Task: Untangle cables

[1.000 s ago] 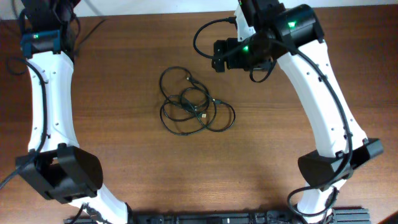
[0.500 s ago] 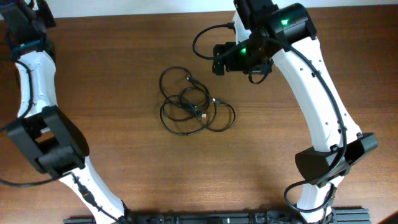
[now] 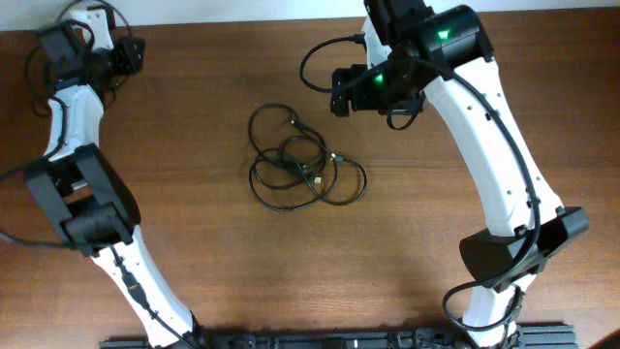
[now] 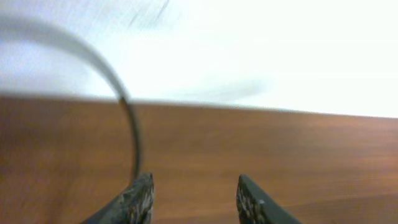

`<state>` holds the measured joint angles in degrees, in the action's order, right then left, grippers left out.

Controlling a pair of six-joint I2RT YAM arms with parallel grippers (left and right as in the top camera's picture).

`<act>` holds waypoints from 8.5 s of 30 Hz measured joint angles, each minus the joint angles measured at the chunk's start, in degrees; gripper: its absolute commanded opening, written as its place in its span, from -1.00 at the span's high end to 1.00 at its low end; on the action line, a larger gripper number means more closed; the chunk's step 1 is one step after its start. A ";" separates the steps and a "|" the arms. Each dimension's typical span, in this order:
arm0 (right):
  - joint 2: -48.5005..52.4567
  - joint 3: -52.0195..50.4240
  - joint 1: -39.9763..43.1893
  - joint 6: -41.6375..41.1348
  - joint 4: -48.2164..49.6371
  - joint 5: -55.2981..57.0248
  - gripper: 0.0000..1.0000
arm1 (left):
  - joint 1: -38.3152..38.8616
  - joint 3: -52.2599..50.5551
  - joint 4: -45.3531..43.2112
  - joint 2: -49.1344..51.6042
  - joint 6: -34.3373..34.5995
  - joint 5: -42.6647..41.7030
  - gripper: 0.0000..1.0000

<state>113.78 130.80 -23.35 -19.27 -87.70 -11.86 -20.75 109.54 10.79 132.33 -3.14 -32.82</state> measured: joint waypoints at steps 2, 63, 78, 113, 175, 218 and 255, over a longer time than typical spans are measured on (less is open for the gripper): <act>0.00 0.00 0.00 0.00 -0.66 0.00 -0.87 | 0.02 0.02 0.72 -3.78 1.07 -3.17 0.11; 0.42 0.00 -0.02 0.02 -2.25 0.00 -0.87 | -0.79 -2.27 2.05 3.41 3.43 16.52 -0.98; 0.42 0.00 -4.09 0.00 -2.58 0.00 -0.87 | 6.10 -2.05 -1.64 10.19 -9.49 30.05 0.49; 0.46 0.00 -6.29 0.42 -2.99 0.02 -0.87 | -4.42 4.35 26.16 7.28 2.23 39.69 0.30; 1.57 -20.35 14.49 2.80 1.73 21.07 -0.97 | 44.52 11.52 59.82 1.27 36.74 15.58 -0.02; 1.57 -20.35 14.49 2.82 1.64 21.51 -0.97 | 32.79 45.40 21.88 -27.63 26.88 27.54 1.00; 1.57 -20.35 14.49 2.86 1.66 21.53 -0.97 | 5.03 36.83 60.19 -26.82 37.66 51.98 1.00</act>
<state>115.35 110.45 -8.86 -16.40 -86.04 9.67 -15.73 146.36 70.98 105.51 34.52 19.16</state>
